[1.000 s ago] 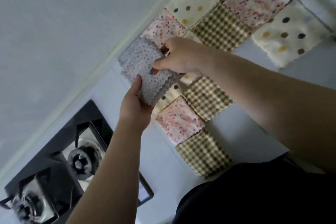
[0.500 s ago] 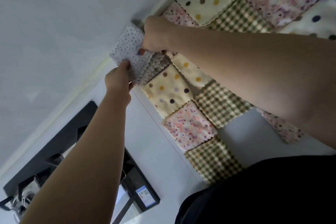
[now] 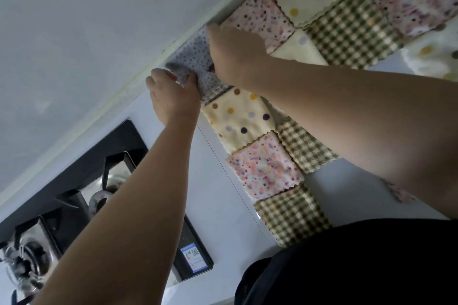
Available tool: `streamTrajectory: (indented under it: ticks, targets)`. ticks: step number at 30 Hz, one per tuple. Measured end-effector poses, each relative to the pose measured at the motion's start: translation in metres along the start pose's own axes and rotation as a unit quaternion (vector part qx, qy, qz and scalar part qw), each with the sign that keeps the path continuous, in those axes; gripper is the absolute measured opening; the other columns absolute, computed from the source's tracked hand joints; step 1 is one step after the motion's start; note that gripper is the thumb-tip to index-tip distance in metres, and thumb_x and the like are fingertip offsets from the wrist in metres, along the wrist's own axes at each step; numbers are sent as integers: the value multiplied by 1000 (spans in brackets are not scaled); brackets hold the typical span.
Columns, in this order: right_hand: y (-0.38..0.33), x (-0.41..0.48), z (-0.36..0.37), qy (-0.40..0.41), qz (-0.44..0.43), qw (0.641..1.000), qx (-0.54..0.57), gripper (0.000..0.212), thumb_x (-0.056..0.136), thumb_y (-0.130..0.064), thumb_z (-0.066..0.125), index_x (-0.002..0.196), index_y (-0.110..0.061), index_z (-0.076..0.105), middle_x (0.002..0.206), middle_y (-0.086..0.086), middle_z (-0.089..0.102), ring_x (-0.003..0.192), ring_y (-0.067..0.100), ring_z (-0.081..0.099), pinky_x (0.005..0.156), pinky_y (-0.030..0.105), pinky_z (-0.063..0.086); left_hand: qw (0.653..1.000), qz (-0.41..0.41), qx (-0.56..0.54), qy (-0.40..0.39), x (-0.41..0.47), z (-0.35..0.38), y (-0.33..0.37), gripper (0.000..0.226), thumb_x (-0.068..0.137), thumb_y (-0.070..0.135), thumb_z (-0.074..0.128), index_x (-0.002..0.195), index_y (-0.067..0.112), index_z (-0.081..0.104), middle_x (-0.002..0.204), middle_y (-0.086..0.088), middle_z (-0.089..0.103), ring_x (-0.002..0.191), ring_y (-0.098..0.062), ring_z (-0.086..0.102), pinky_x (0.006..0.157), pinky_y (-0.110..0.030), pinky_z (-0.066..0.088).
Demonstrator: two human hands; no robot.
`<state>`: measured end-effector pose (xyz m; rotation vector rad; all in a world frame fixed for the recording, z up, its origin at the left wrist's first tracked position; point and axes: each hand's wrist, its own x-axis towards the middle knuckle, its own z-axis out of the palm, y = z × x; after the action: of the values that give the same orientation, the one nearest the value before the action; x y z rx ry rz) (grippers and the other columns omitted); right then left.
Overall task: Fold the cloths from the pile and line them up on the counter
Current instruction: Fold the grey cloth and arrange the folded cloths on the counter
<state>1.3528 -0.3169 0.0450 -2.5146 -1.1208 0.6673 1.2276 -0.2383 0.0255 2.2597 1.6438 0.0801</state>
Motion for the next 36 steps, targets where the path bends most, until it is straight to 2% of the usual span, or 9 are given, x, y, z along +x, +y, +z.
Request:
streamTrajectory:
  ticks: [4,8,12,15,18,25,28,32,36]
  targets:
    - [-20,-8,19,5,-30,999,-11,56,94,-2,43,149,-12,34,124,11,59,104,32,63,69,38,40,995,63,79,23,-1,-5,-8,19,89,10,49,106,5,57,120,-10,48,86,-26,48,67,-36,39]
    - [-44,-7,34,-45,-76,996,6,48,93,-3,46,140,-12,47,108,9,63,101,31,63,70,34,40,992,54,111,33,0,-18,-38,33,88,4,42,112,11,63,120,-10,52,96,-31,53,80,-41,47]
    - [-75,-4,44,-120,-108,986,35,13,91,-2,52,99,-8,60,77,3,49,79,26,58,68,31,41,989,27,145,30,3,-32,-71,38,100,21,39,130,22,61,134,-3,56,115,-30,51,93,-41,38]
    - [-90,-1,51,-137,-120,982,52,20,91,-2,54,75,-10,46,69,0,43,67,21,50,67,29,42,986,13,165,17,2,-39,-89,43,102,34,35,139,27,55,144,2,51,124,-29,47,97,-42,36]
    - [-98,-1,58,-142,-141,978,60,8,92,-3,53,94,-10,57,82,4,54,79,24,55,70,31,44,986,-2,167,6,3,-43,-104,45,102,36,35,143,26,50,149,2,46,127,-29,45,100,-43,35]
    - [-81,-9,47,-187,-182,963,64,41,97,-12,53,137,-13,50,117,10,64,104,27,64,86,36,54,984,3,176,10,-19,-41,-99,50,99,38,43,147,29,43,157,8,35,141,-22,29,108,-45,24]
    - [-48,-32,39,-133,-146,976,88,40,97,-13,54,137,-16,49,118,10,60,102,28,62,81,38,52,987,61,138,59,-52,-36,-86,39,90,34,54,129,26,57,145,2,47,134,-25,38,105,-44,27]
    - [-5,-68,34,-35,-65,992,103,34,97,-13,52,131,-13,53,111,6,58,97,23,58,77,31,45,992,120,38,4,-101,-20,-70,23,89,28,58,110,20,61,117,-1,57,105,-23,54,90,-38,42]
    - [15,-96,37,-11,-8,998,53,25,98,-17,50,120,-10,58,113,9,59,100,28,59,79,36,47,989,-53,-79,-113,-126,-9,-62,32,95,36,58,119,16,55,115,-2,59,91,-15,54,76,-28,40]
